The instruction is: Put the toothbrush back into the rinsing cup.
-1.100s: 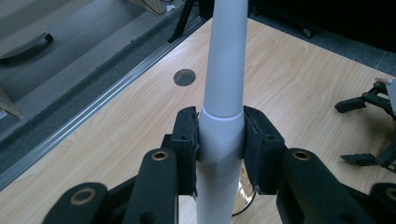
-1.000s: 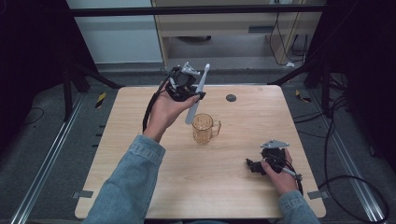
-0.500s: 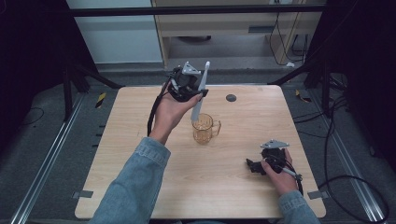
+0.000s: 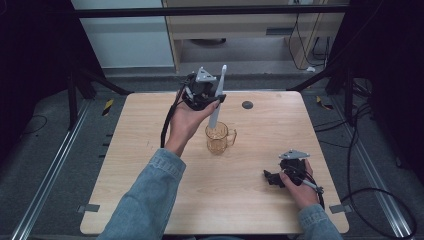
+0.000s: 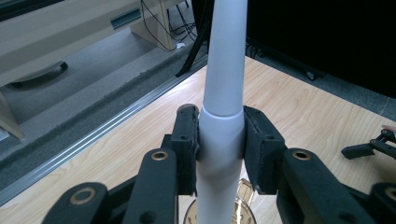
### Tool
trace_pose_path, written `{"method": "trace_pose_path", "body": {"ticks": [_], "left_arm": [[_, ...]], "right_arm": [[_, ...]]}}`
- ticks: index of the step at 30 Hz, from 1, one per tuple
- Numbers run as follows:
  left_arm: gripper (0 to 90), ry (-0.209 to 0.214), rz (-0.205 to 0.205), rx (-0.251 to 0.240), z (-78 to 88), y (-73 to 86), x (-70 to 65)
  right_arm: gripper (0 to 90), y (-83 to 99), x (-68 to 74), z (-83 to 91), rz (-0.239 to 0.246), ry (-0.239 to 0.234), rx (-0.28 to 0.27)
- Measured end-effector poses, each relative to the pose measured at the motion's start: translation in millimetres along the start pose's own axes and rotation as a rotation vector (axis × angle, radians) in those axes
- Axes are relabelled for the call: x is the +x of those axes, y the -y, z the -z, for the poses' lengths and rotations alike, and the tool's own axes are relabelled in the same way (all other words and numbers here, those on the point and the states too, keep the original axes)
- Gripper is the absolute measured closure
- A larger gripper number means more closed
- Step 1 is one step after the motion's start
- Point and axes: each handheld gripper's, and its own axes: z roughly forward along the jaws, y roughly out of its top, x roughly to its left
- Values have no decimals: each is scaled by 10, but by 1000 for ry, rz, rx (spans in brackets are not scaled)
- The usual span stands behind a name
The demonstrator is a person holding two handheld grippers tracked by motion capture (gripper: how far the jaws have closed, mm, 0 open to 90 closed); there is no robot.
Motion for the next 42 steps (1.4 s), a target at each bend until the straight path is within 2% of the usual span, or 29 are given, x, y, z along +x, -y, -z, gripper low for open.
{"method": "trace_pose_path", "body": {"ticks": [12,14,18,29,42], "left_arm": [[676,-1,1,-14,-38,87,-32],[676,3,11,-21,-61,104,-23],[676,-3,4,-23,-115,130,-46],[676,-17,2,-19,-220,234,-47],[676,-21,4,-13,-266,332,-36]], "right_arm": [[4,0,0,0,0,0,0],[3,0,0,0,0,0,0],[3,0,0,0,0,0,0],[4,0,0,0,0,0,0],[3,0,0,0,0,0,0]]}}
